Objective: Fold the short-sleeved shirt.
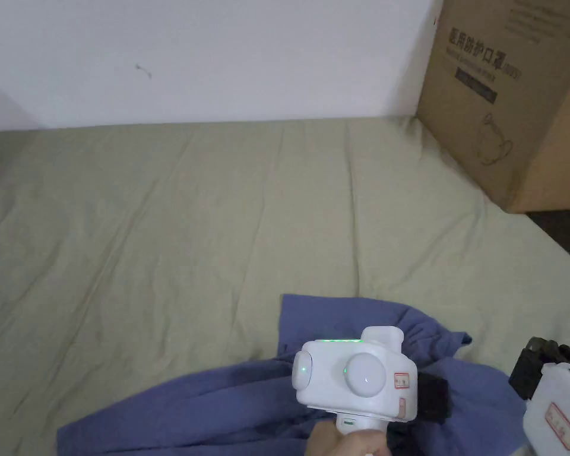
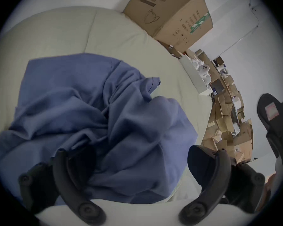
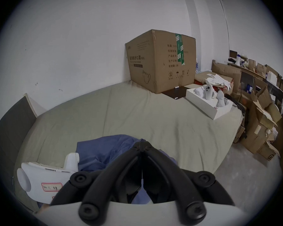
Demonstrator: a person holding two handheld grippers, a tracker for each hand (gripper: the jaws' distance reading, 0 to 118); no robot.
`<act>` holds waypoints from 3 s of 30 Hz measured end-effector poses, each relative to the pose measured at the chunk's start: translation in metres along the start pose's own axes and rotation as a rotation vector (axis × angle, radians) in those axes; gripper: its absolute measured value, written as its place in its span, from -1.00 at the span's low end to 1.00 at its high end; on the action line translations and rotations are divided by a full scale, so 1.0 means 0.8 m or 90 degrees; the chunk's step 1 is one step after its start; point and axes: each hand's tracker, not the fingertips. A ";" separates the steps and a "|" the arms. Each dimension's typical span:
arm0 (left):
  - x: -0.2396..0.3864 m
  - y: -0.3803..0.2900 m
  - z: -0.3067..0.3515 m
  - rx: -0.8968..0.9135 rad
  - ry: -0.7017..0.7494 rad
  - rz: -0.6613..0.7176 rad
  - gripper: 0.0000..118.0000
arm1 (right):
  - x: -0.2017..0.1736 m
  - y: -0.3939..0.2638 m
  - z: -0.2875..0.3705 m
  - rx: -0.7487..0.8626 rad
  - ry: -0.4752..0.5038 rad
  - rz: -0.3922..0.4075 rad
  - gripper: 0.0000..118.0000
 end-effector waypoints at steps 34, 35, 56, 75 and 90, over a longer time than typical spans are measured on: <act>-0.327 -0.086 0.292 0.056 0.405 0.274 -0.07 | -0.162 -0.069 -0.013 -0.103 0.182 0.197 -1.00; -0.315 -0.082 0.290 0.035 0.445 0.246 -0.25 | -0.160 -0.070 -0.015 -0.105 0.180 0.197 -1.00; -0.261 -0.069 0.365 0.199 0.411 0.218 -0.97 | -0.121 0.091 -0.275 -0.268 0.250 0.261 0.63; -0.283 -0.048 0.353 0.187 0.408 0.235 -0.97 | -0.133 0.049 -0.385 -0.488 0.151 0.268 -0.91; -0.235 0.067 0.467 0.283 0.464 0.139 -0.97 | -0.087 0.277 -0.236 -0.235 0.194 0.051 -0.91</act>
